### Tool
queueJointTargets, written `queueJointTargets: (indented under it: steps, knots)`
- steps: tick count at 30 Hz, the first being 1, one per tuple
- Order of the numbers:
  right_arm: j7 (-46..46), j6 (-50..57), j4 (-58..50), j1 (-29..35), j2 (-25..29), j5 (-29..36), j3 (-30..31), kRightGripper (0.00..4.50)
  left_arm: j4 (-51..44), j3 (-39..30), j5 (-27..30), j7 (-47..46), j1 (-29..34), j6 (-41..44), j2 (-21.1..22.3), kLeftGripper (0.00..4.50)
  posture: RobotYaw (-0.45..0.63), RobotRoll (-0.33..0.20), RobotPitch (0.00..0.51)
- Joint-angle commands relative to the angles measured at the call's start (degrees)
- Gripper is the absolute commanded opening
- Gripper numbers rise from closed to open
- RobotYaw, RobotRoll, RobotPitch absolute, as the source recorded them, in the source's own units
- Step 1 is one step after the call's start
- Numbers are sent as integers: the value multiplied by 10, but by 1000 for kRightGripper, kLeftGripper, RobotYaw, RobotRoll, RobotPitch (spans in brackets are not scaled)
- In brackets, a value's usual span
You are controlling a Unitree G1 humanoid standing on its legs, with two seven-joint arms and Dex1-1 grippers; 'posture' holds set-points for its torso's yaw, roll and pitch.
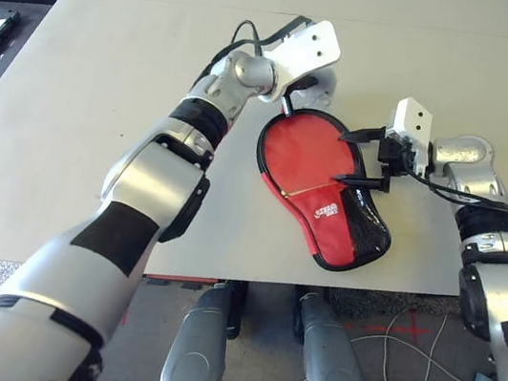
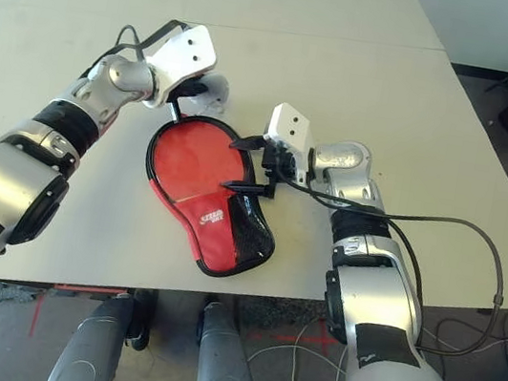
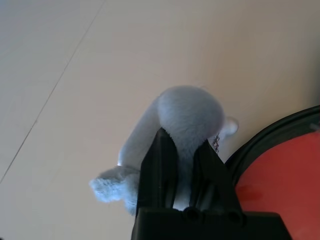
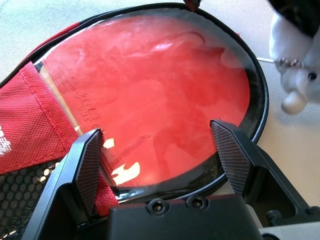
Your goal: Store the ping-pong paddle in its case and zip it.
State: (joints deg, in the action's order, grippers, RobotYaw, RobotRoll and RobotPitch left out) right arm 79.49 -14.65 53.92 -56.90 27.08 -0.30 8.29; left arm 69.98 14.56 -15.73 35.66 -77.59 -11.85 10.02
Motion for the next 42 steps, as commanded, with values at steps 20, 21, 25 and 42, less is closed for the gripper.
queueJointTargets:
  steps: [20, 21, 25, 42]
  knots:
    - [-11, 9, 17, 30, -11, -23, 24, 4500, -57, -31, 33, 67, -16, -20, 24, 4470, -52, 0, 298]
    - [-11, 9, 17, 30, -11, -23, 24, 4500, -61, -31, 33, 70, -14, -18, 32, 4470, -49, 0, 300]
    - [-11, 8, 17, 31, -12, -22, 25, 4500, -88, -31, 32, 90, 5, -15, 77, 4470, -45, 0, 303]
    - [-11, 6, 26, 27, -19, -26, 28, 4500, -485, -63, 142, 240, 262, 152, 218, 4470, -19, 0, 311]
